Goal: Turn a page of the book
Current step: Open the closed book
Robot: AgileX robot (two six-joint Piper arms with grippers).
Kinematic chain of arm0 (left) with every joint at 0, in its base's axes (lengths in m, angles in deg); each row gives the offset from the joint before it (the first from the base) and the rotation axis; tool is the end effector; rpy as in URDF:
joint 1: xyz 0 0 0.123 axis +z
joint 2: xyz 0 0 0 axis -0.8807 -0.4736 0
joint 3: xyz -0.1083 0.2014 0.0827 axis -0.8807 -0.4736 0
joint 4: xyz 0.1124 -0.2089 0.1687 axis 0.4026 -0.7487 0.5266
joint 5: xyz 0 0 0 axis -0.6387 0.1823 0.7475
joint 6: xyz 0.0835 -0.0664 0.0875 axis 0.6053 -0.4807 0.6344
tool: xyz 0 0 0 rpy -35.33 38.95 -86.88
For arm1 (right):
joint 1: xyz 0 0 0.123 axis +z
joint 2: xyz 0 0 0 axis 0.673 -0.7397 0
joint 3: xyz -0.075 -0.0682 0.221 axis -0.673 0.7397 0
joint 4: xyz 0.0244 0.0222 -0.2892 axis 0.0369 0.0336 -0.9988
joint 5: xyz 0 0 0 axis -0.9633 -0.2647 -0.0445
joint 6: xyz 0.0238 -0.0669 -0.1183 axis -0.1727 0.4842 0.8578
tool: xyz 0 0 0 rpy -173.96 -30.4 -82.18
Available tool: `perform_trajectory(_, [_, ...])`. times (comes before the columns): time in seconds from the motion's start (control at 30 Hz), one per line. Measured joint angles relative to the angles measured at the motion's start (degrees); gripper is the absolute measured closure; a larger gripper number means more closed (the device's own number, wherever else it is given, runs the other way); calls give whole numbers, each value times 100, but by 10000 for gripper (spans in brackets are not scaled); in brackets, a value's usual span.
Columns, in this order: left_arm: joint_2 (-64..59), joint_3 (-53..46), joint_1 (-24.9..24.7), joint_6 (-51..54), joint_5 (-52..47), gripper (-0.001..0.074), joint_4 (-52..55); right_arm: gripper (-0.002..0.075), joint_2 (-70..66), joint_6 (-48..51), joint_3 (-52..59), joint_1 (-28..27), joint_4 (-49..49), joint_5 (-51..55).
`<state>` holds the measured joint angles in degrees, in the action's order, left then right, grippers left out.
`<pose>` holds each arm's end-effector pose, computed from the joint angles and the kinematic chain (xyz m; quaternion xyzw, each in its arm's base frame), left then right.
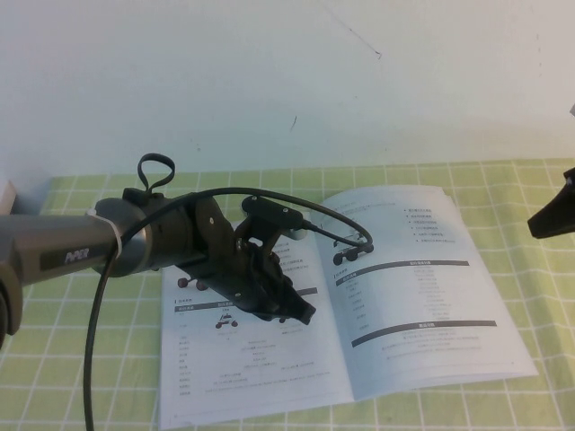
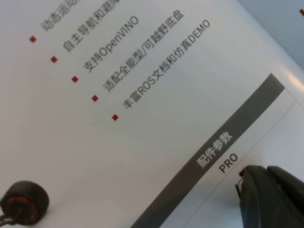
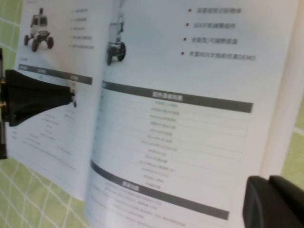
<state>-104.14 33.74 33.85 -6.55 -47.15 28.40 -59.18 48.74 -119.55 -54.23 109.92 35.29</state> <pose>0.3714 -0.2350 0.0400 0.2846 0.9193 -0.1704 0.2119 0.4238 0.0055 0.1073 -0.0902 0.9276 0.3352 0.1383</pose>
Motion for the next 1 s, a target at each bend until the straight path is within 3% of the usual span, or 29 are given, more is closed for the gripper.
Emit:
perform_trajectory(0.27, [0, 0, 0, 13, -20, 737, 0, 718, -554, 15, -401, 14, -516, 65])
perform_trajectory(0.37, [0, 0, 0, 13, -20, 737, 0, 668, -731, 320, -420, 143, -487, 75])
perform_trajectory(0.67, [0, 0, 0, 13, -23, 737, 0, 408, -1025, 602, -434, 771, -473, -42])
perform_trajectory(1.0, [0, 0, 0, 24, -33, 737, 0, 367, -1116, -201, -436, 755, -575, -522])
